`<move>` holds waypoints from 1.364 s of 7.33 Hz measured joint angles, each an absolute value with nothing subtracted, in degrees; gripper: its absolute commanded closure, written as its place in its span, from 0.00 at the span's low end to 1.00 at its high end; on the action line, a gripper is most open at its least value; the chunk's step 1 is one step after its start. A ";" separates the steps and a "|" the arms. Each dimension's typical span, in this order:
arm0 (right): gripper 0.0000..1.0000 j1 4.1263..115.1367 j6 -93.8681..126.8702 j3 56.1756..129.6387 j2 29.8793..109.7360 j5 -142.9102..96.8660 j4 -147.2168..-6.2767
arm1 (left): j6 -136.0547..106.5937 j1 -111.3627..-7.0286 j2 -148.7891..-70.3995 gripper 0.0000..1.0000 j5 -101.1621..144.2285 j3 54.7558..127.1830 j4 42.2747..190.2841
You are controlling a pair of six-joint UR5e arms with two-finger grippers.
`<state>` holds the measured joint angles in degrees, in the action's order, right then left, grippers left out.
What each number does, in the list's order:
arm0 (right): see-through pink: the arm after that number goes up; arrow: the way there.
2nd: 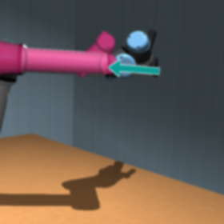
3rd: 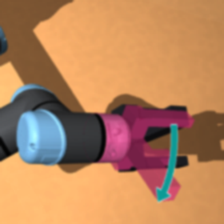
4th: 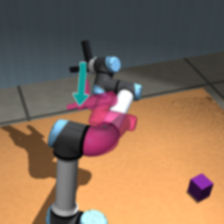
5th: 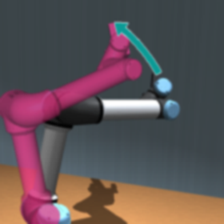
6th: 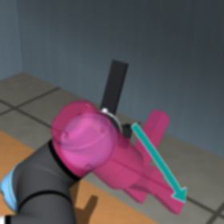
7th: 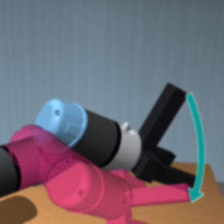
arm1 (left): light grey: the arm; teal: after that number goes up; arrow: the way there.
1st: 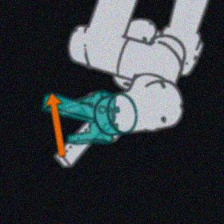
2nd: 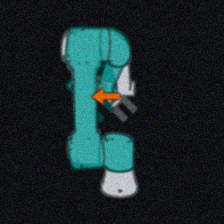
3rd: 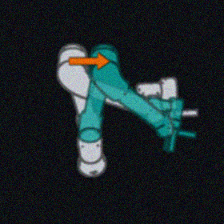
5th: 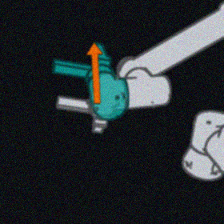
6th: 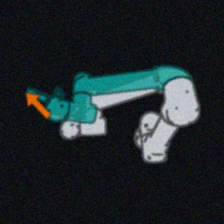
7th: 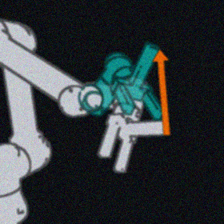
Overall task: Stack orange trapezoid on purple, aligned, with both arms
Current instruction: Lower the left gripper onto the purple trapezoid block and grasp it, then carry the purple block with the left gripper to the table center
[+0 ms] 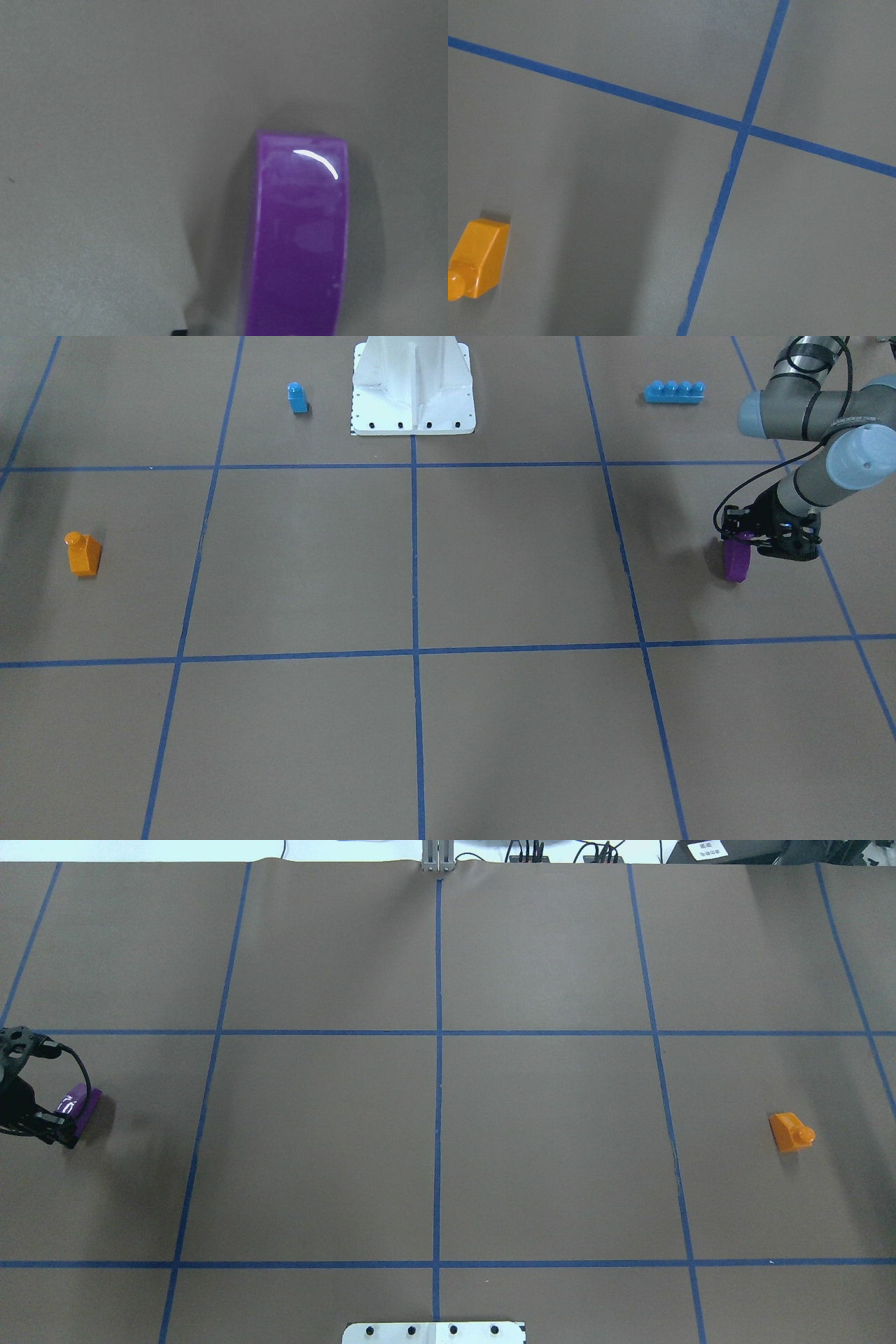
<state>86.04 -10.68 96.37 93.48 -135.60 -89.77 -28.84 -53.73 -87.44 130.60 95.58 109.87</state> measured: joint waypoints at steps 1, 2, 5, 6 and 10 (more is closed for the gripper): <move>0.00 86.04 -10.71 96.50 93.57 -135.94 -89.75 | -29.11 -53.72 -88.99 1.00 130.60 98.50 107.49; 0.00 86.04 -10.72 96.82 93.81 -136.08 -89.74 | -31.25 -53.73 -91.67 1.00 130.51 102.33 102.61; 0.00 86.04 -10.80 97.30 94.89 -135.91 -89.65 | -55.47 -45.85 -104.21 1.00 129.90 108.97 93.91; 0.00 86.05 -10.86 97.31 95.61 -135.90 -89.10 | -66.96 -40.39 -110.77 1.00 128.82 107.16 93.31; 0.00 85.90 -10.58 96.70 98.88 -136.20 -81.60 | -82.50 -28.50 -136.14 1.00 121.79 85.02 92.22</move>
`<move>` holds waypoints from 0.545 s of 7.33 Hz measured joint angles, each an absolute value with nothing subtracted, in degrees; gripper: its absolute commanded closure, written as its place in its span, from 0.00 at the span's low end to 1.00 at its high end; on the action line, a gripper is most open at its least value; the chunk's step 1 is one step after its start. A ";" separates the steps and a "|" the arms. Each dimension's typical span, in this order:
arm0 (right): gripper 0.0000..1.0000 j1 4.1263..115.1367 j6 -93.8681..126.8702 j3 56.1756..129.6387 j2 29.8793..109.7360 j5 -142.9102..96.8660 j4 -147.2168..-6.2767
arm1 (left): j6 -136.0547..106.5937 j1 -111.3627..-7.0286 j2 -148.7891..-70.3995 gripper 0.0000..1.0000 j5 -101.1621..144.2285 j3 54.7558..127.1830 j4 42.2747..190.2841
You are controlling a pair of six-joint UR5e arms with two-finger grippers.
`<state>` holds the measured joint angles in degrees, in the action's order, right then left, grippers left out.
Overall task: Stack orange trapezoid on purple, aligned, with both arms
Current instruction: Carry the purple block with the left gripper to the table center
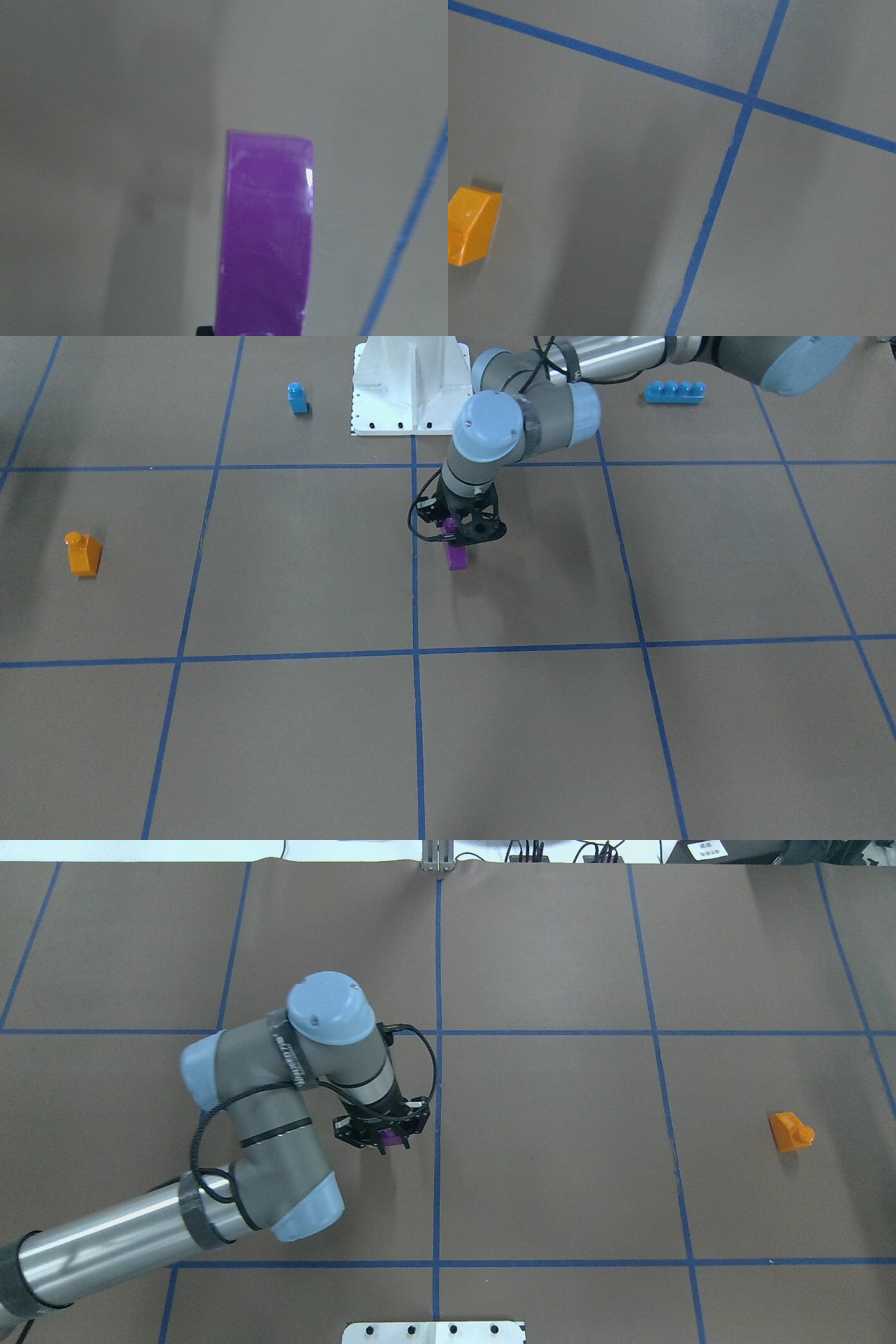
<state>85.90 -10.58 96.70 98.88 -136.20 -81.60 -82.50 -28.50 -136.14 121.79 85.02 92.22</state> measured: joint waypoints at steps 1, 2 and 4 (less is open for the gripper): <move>0.00 85.80 -10.56 96.65 99.07 -136.35 -81.13 | -83.11 -27.62 -138.52 1.00 120.90 81.75 92.41; 0.00 85.67 -10.55 96.62 99.19 -136.55 -80.95 | -83.35 -27.14 -140.01 1.00 120.52 79.76 92.66; 0.00 85.52 -10.55 96.60 99.29 -136.92 -80.87 | -82.80 -26.86 -141.98 1.00 120.30 77.48 92.93</move>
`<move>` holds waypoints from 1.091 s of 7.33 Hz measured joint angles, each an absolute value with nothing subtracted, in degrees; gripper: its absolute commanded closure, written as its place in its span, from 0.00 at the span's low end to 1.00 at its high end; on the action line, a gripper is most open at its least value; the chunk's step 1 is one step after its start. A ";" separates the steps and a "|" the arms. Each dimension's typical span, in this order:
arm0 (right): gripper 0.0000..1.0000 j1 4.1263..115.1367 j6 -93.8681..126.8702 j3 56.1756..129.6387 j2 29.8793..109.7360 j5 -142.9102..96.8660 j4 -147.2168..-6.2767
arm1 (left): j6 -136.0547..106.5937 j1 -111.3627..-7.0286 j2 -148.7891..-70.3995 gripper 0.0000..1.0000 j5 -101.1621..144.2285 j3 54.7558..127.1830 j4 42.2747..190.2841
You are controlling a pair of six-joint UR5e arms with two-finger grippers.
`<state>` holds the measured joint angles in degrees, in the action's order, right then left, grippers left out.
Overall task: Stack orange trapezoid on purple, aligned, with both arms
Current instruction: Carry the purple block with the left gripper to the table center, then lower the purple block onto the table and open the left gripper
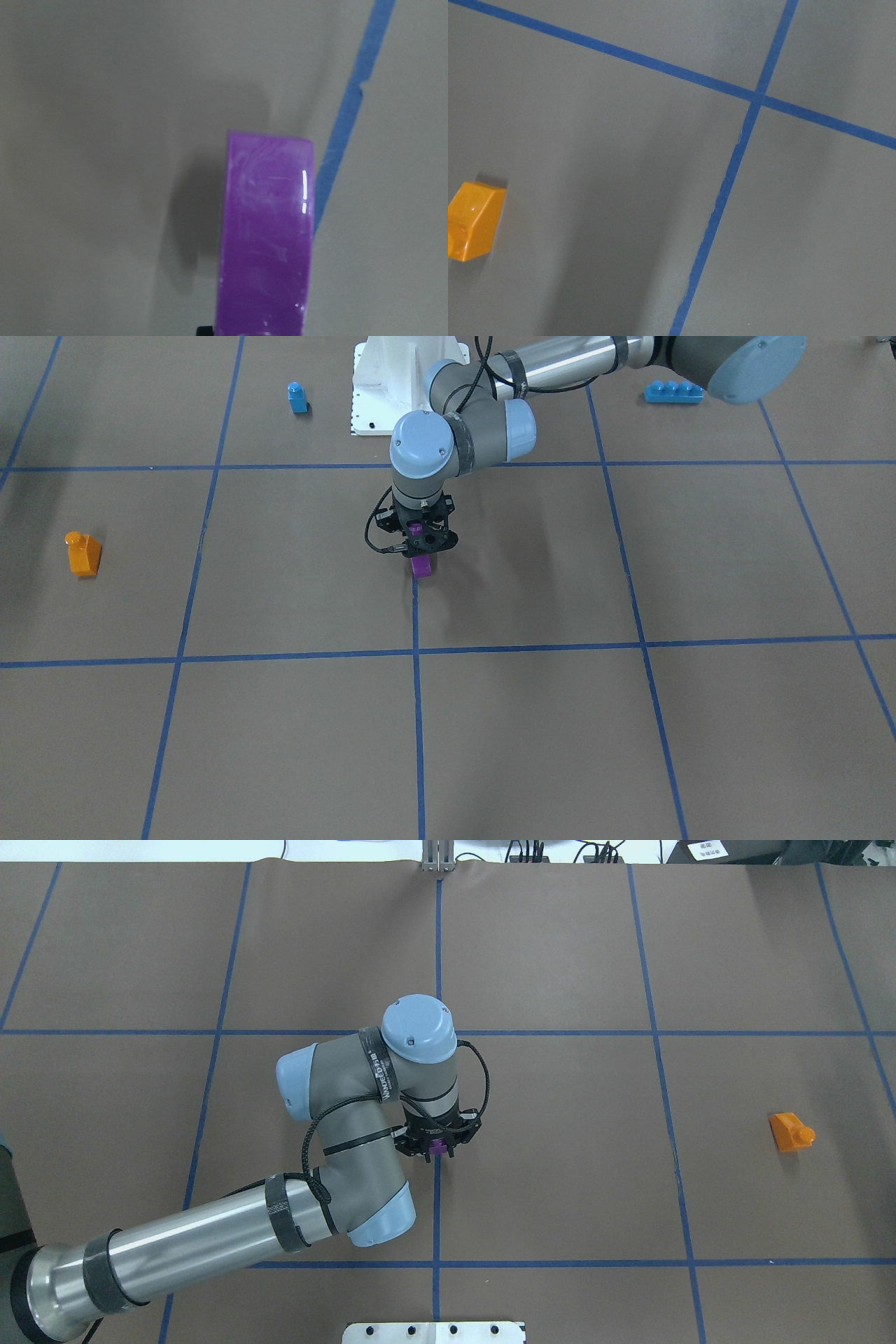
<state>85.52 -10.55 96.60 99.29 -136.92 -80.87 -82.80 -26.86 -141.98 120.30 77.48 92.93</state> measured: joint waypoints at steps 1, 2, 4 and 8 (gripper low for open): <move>0.00 85.44 -10.53 96.59 99.31 -137.01 -80.86 | -82.01 -26.83 -142.28 1.00 119.86 77.10 92.97; 0.00 85.32 -10.49 96.59 99.31 -137.07 -80.86 | -80.48 -26.81 -142.35 1.00 119.16 76.95 92.94; 0.00 85.01 -10.46 96.59 99.36 -137.16 -80.86 | -77.37 -26.81 -142.38 1.00 118.56 76.81 92.85; 0.00 84.56 -10.42 96.59 99.32 -137.15 -80.86 | -76.26 -26.51 -142.37 0.62 118.49 76.65 93.01</move>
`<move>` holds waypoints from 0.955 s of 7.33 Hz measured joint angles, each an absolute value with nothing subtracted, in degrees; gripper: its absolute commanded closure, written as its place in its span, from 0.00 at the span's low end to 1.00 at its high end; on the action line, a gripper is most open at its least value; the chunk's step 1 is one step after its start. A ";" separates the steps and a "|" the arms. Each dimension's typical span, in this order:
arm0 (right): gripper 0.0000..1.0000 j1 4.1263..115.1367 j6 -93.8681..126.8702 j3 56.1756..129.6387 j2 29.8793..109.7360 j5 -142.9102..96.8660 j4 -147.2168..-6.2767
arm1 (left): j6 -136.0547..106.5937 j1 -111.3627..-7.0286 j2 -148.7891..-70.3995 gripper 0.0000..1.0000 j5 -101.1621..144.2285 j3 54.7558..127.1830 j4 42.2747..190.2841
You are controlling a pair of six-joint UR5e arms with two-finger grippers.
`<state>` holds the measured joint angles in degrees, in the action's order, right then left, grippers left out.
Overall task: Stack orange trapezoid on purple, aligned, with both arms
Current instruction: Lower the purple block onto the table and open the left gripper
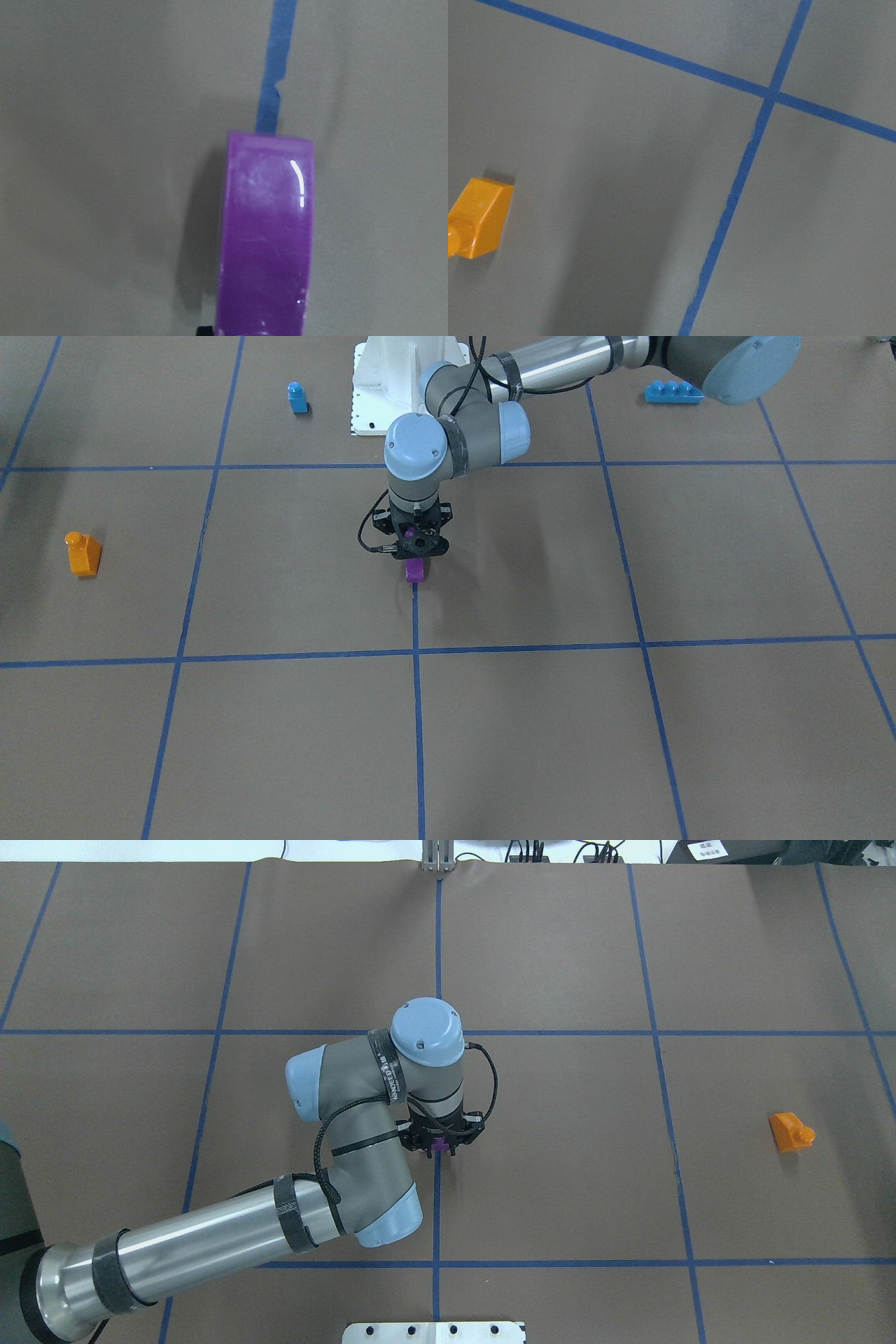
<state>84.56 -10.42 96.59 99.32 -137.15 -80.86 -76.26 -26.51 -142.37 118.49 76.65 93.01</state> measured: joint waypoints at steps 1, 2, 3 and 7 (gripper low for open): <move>0.00 84.41 -10.39 96.59 99.32 -137.17 -80.86 | -76.12 -26.43 -142.38 0.37 118.53 76.64 93.02; 0.00 84.28 -10.38 96.59 99.32 -137.19 -80.86 | -76.06 -26.35 -142.38 0.12 118.55 76.64 93.02; 0.00 84.24 -10.37 96.59 99.32 -137.19 -80.86 | -76.06 -26.32 -142.38 0.00 118.56 76.65 93.05; 0.00 84.13 -10.21 96.72 99.32 -137.58 -80.78 | -76.73 -26.69 -142.46 0.00 118.86 79.82 92.63</move>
<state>84.13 -10.21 96.72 99.32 -137.58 -80.78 -76.73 -26.69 -142.46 118.86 79.82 92.63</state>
